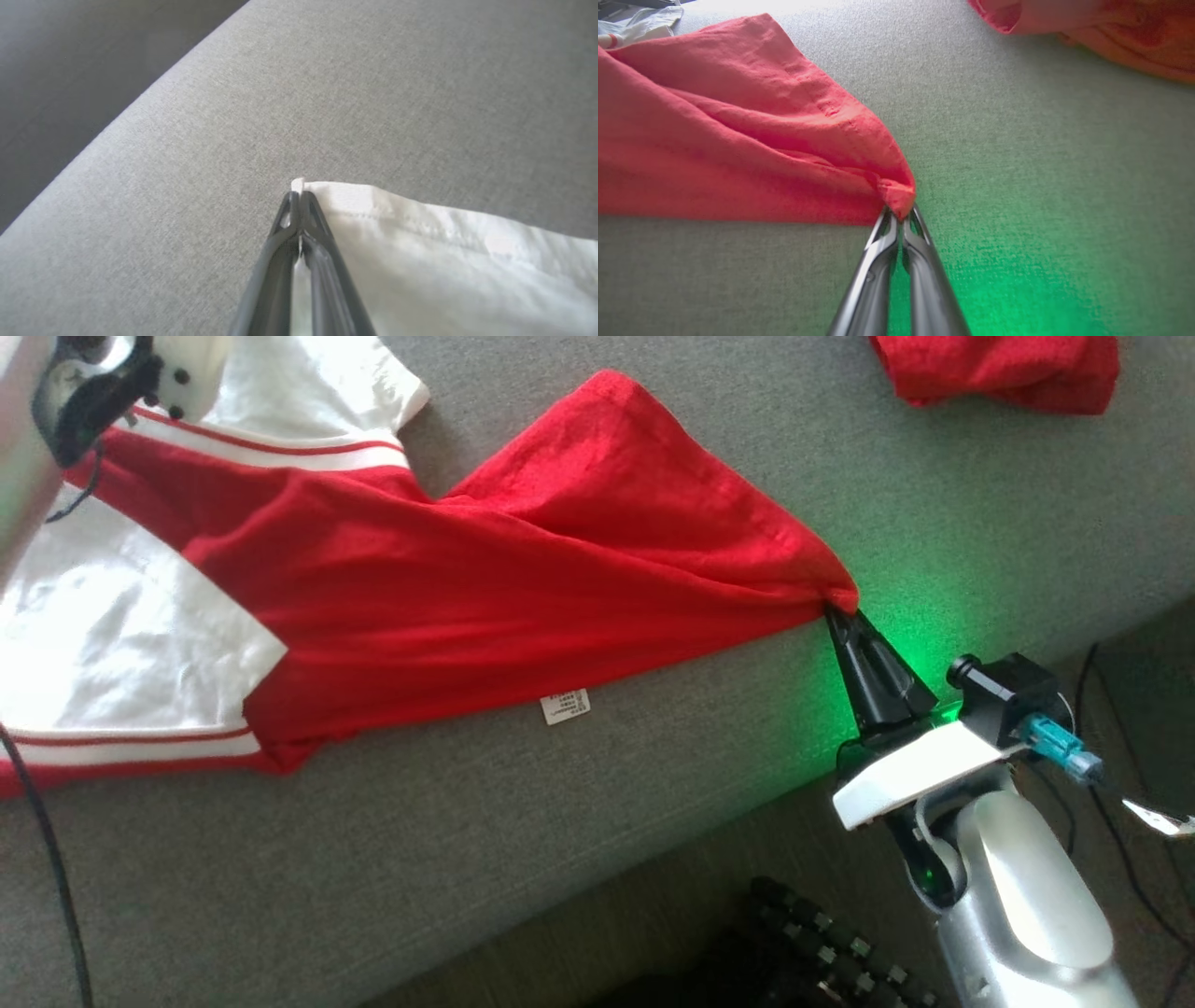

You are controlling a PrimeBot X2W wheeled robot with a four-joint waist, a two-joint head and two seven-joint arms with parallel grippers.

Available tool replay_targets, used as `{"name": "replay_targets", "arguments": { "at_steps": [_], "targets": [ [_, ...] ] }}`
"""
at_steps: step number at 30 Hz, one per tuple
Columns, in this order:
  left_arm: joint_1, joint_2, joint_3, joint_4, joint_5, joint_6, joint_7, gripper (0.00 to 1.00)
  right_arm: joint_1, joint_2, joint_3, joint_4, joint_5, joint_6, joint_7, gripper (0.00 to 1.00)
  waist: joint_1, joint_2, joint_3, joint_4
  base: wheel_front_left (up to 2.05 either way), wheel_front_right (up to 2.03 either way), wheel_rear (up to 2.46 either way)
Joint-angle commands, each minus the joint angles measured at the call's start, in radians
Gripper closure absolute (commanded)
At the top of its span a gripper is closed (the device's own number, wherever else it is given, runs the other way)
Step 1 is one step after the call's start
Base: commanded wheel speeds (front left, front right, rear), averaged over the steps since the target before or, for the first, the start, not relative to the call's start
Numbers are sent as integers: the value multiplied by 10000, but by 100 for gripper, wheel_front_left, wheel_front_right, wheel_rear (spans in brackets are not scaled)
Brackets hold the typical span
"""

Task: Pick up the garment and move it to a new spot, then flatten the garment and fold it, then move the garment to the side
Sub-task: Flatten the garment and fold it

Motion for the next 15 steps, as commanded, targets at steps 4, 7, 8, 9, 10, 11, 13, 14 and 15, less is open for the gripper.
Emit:
{"name": "replay_targets", "arguments": {
  "at_steps": [4, 7, 8, 9, 10, 11, 13, 14, 15],
  "targets": [
    [-572, 205, 136, -488, 46, 18, -60, 100, 29, -114, 48, -192, -117, -7, -3, 100, 0, 0, -223, 204, 0, 0, 0],
    [-709, 55, 118, -693, 1, 18, -1249, 100, 3, -114, -108, -234, -15, -7, -3, 100, 0, 0, -691, 580, 0, 0, 0],
    [-763, 18, 114, -715, 25, 18, -1579, 100, -14, -114, -145, -230, 273, -7, -3, 100, 0, 0, -844, 694, 0, 0, 0],
    [-812, -10, 111, -714, 90, 18, -1960, 100, -80, -114, -197, -215, 385, -7, -3, 100, 0, 0, -1041, 811, 0, 0, 0],
    [-853, -35, 110, -698, 116, 18, -2311, 100, -189, -114, -241, -220, 419, -7, 44, 100, 0, 0, -1226, 919, 0, 0, 0],
    [-888, -73, 108, -672, 138, 18, -2702, 100, -322, -114, -322, -268, 579, -7, 130, 100, 0, 0, -1442, 1051, 0, 0, 0],
    [-941, -154, 107, -606, 167, 18, -3411, 100, -634, -114, -508, -493, 641, -7, 438, 100, 0, 0, -1857, 1317, 0, 0, 0],
    [-960, -192, 105, -560, 230, 18, -3781, 100, -803, -140, -592, -635, 661, -7, 650, 100, 0, 0, -2103, 1470, 0, 0, 0],
    [-986, -213, 104, -501, 298, 18, -4130, 100, -974, -215, -637, -792, 721, -7, 914, 100, 0, 0, -2329, 1601, 0, 0, 0]
  ]
}}
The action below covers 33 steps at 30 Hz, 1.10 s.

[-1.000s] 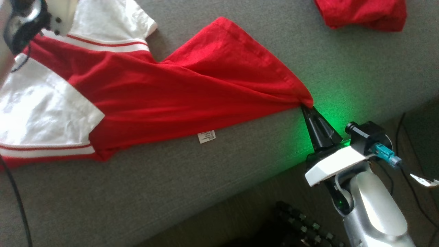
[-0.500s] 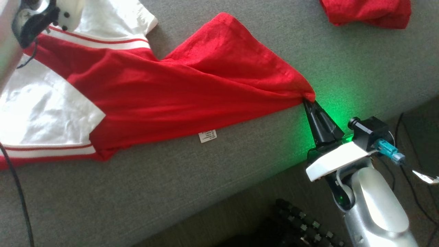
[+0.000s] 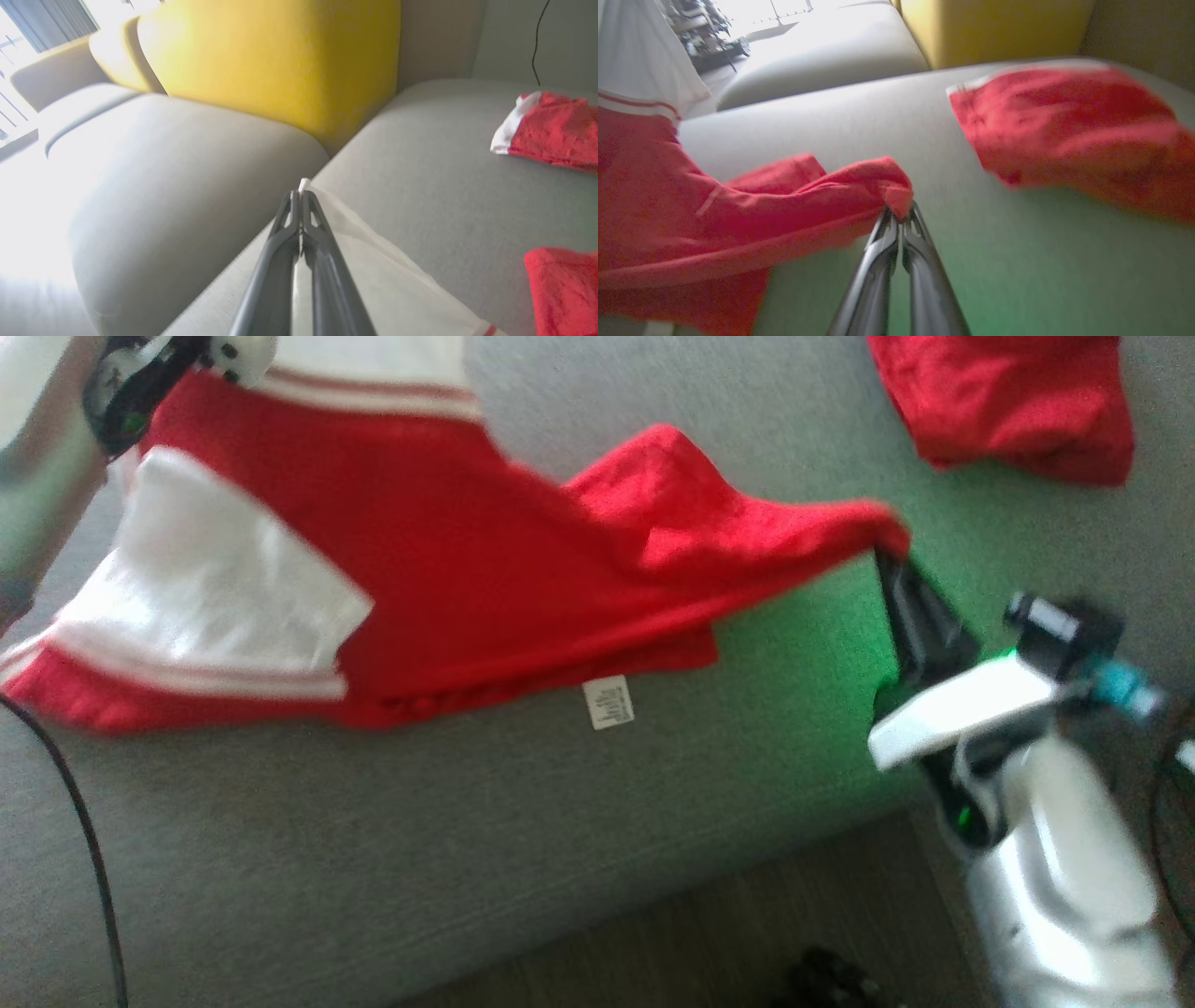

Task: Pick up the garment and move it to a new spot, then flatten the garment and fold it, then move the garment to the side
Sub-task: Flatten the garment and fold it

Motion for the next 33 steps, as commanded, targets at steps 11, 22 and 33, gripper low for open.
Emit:
{"name": "replay_targets", "arguments": {
  "at_steps": [11, 22, 33],
  "targets": [
    [-751, 723, 2727, -657, 1073, 681, -1394, 100, -2462, -1881, -117, -1778, 2465, -6, 4253, 100, 1, 0, -2731, 1804, 0, 0, 0],
    [923, 866, 5505, -1422, 1584, 427, -1397, 100, -5231, -2332, -1259, -450, 3981, -6, 7156, 100, 1, 0, -3942, 2549, 0, 0, 0],
    [681, 590, 6327, -671, 1863, 188, -1372, 100, -7217, -2722, -882, 206, 3575, -6, 8139, 100, 1, 0, -4428, 2799, 0, 0, 0]
  ]
}}
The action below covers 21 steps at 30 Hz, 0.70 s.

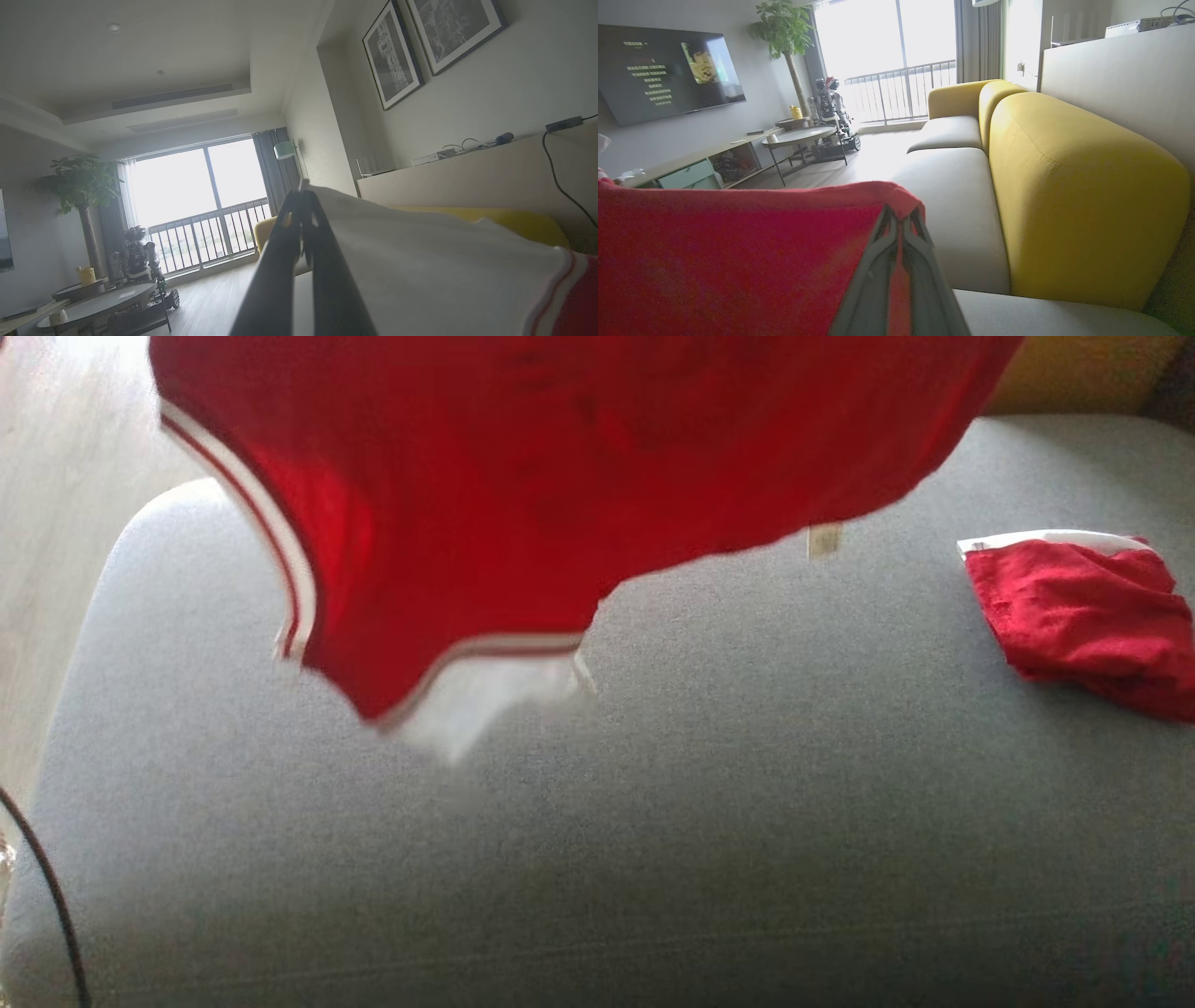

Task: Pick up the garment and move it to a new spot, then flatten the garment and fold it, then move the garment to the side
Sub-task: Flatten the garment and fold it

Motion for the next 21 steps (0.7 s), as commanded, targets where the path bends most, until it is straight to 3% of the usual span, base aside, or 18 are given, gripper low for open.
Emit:
{"name": "replay_targets", "arguments": {
  "at_steps": [1, 8, 14, 21],
  "targets": [
    [-720, 275, 434, 12, 2, 8, 62, 100, -553, 14, 117, -226, -85, -4, 59, 100, 2, -1, 50, -11, 0, 0, 0],
    [-1704, -60, 187, 858, 195, -1, 587, 100, -1352, 274, 433, 272, -632, -4, -193, 100, 2, -1, 905, -81, 0, 0, 0],
    [-3054, -455, -191, 1559, 590, 13, 1103, 100, -2334, 585, 674, 871, -1236, -4, -746, 100, 2, -1, 2715, -205, 0, 0, 0],
    [-5068, -406, -306, 1941, 2051, 973, -7, 100, -4241, 1370, 454, 2159, -2186, -4, -3246, 100, 2, -1, 4684, -633, 0, 0, 0]
  ]
}}
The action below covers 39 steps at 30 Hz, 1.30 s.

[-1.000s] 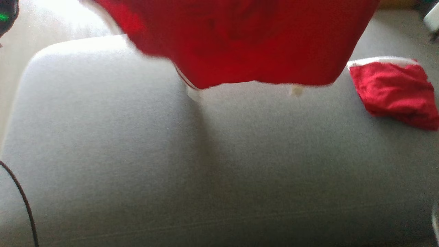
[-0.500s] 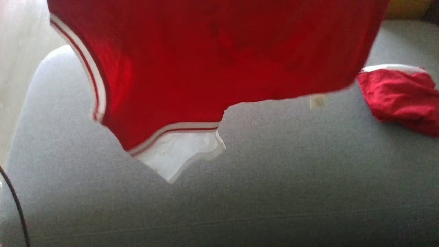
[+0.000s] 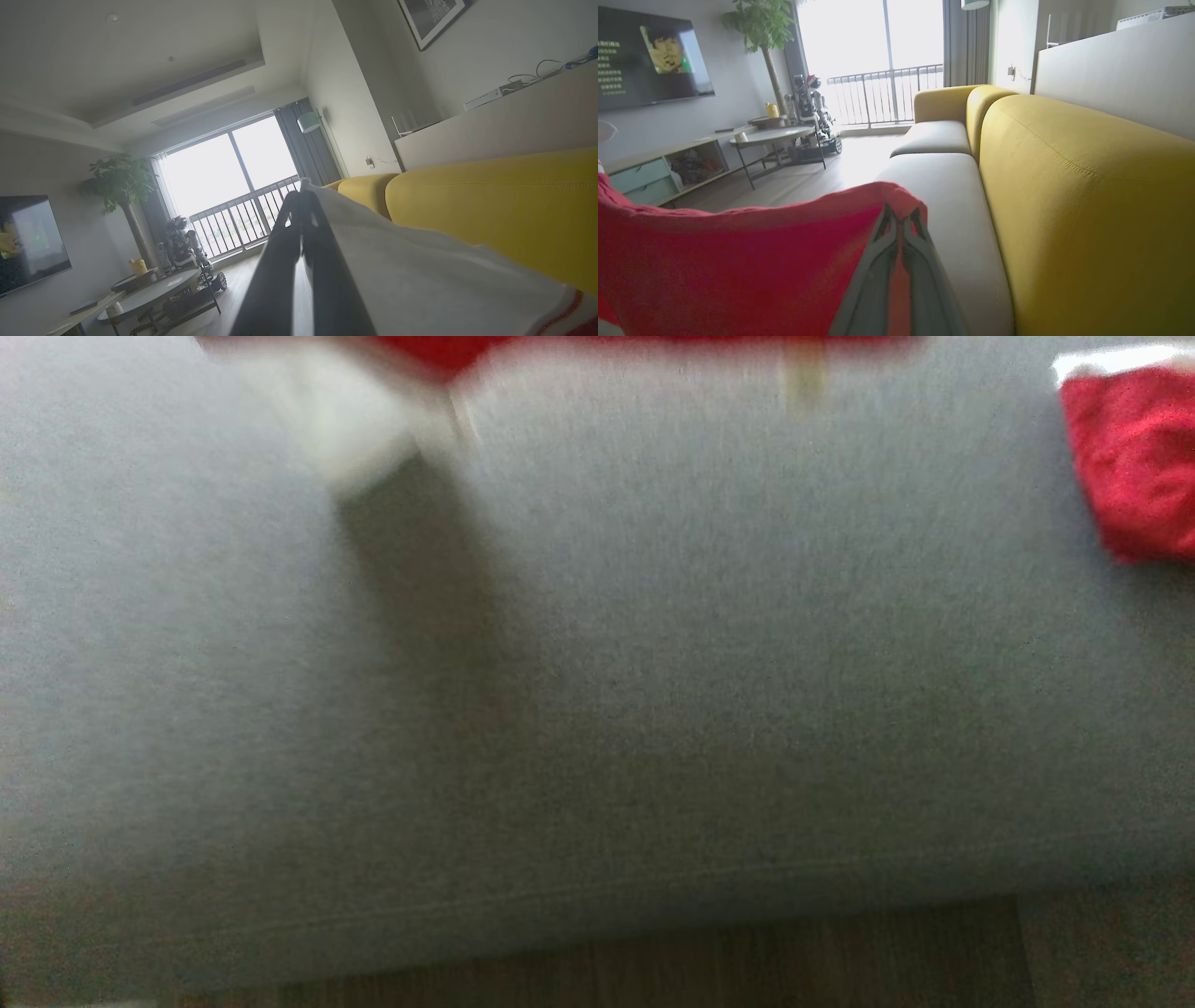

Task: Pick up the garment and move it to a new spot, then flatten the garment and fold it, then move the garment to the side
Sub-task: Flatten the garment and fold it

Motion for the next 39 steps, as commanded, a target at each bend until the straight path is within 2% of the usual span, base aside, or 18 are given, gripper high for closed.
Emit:
{"name": "replay_targets", "arguments": {
  "at_steps": [1, 2, 3, 7, 10, 14, 19, 23, 27, 28, 32, 35, 39],
  "targets": [
    [-1155, 407, 346, -546, 587, 439, -113, 100, -1065, 374, -231, 38, -217, -4, -867, 100, -4, 0, 1536, -388, 0, 0, 0],
    [-1337, 482, 506, -1078, 889, 670, -120, 100, -1329, 425, -246, 205, -318, -4, -1235, 100, -4, 0, 1751, -401, 0, 0, 0],
    [-1337, 482, 506, -1078, 889, 670, -120, 100, -1329, 425, -246, 205, -318, -4, -1235, 100, -4, 0, 1751, -401, 0, 0, 0],
    [-1263, 874, 1294, -3423, 1972, 1219, -127, 100, -1996, 333, -62, 624, -493, -4, -2276, 100, -4, 0, 2544, -285, 0, 0, 0],
    [-574, 1072, 1987, -4875, 2396, 1291, -129, 100, -1979, 98, 340, 858, -288, -4, -2631, 100, -4, 0, 2960, -110, 0, 0, 0],
    [1039, 1120, 2799, -6011, 2470, 940, -130, 100, -1302, -272, 991, 1079, 176, -4, -2941, 100, -4, 0, 3130, 92, 0, 0, 0],
    [3665, 926, 3670, -6866, 2249, 97, -130, 100, 176, -841, 1844, 1093, 1021, -4, -2878, 100, -4, 0, 2728, 265, 0, 0, 0],
    [6058, 865, 4222, -7319, 2098, -492, -131, 100, 1766, -1426, 2597, 653, 1989, -4, -2160, 100, -4, 0, 2014, 312, 0, 0, 0],
    [8518, 821, 4181, -7758, 2090, -757, -131, 100, 3790, -2346, 3281, -351, 2888, -4, -1375, 100, -4, 0, 1120, 376, 0, 0, 0],
    [9834, 867, 4139, -8076, 2025, -810, -131, 100, 4852, -2685, 3337, -855, 3291, -4, -1153, 100, -4, 0, 689, 346, 0, 0, 0],
    [12243, 780, 3723, -8199, 673, -897, -131, 100, 6981, -3262, 3437, -1859, 3553, -4, -951, 100, -4, 0, -86, 451, 0, 0, 0],
    [13566, 857, 3465, -8427, -271, -908, -131, 100, 8376, -3392, 3305, -2516, 3592, -4, -890, 100, -4, 0, -545, 460, 0, 0, 0],
    [15085, 1149, 2873, -8970, -1597, -911, -131, 100, 9877, -3261, 2636, -3041, 3621, -4, -804, 100, -4, 0, -993, 470, 0, 0, 0]
  ]
}}
